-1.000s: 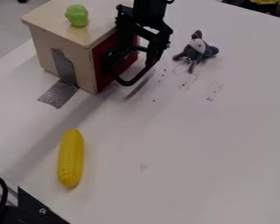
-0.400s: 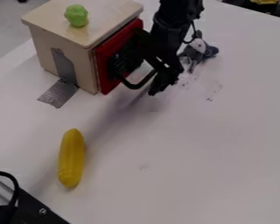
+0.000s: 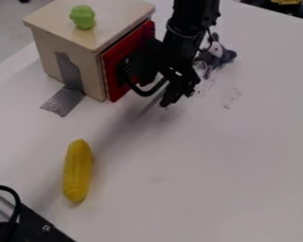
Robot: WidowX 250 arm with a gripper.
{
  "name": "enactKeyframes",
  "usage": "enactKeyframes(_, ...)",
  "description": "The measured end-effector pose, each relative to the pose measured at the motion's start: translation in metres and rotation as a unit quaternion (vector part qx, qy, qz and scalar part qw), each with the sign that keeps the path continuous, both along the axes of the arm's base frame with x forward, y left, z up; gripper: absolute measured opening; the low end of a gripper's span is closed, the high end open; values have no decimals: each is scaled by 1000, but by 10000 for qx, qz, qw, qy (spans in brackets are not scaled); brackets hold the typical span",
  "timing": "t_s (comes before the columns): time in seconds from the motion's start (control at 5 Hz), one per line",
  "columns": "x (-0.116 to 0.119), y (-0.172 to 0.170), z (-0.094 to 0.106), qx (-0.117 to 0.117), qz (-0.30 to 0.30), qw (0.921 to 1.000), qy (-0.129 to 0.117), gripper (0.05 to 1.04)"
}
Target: Open the drawer
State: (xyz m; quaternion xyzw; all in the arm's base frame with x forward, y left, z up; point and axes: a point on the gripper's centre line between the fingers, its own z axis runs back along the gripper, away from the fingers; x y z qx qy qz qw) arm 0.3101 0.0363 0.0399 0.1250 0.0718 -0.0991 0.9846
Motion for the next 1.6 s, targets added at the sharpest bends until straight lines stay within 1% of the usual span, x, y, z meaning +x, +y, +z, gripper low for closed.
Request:
enactKeyframes(0.2, 2, 6, -14, -20, 130, 9998, 158, 1003)
enactKeyframes(0.4, 1, 12, -24, -109, 350, 9986, 389, 968)
enactKeyframes(0.6, 0, 17, -31, -185, 390, 9979, 483, 671)
enactKeyframes(0.8, 1, 13, -31, -284, 388, 9977, 471, 371)
enactKeyframes(1.0, 3, 0, -32, -424, 313, 9978, 408, 181)
enactKeyframes(1.2, 5, -30, -34, -554, 36, 9977, 401, 144)
enactKeyframes(1.4, 3, -50, -34, -587, -199, 9970, 462, 144)
enactKeyframes(1.6, 3, -58, -34, -591, -296, 9967, 466, 190)
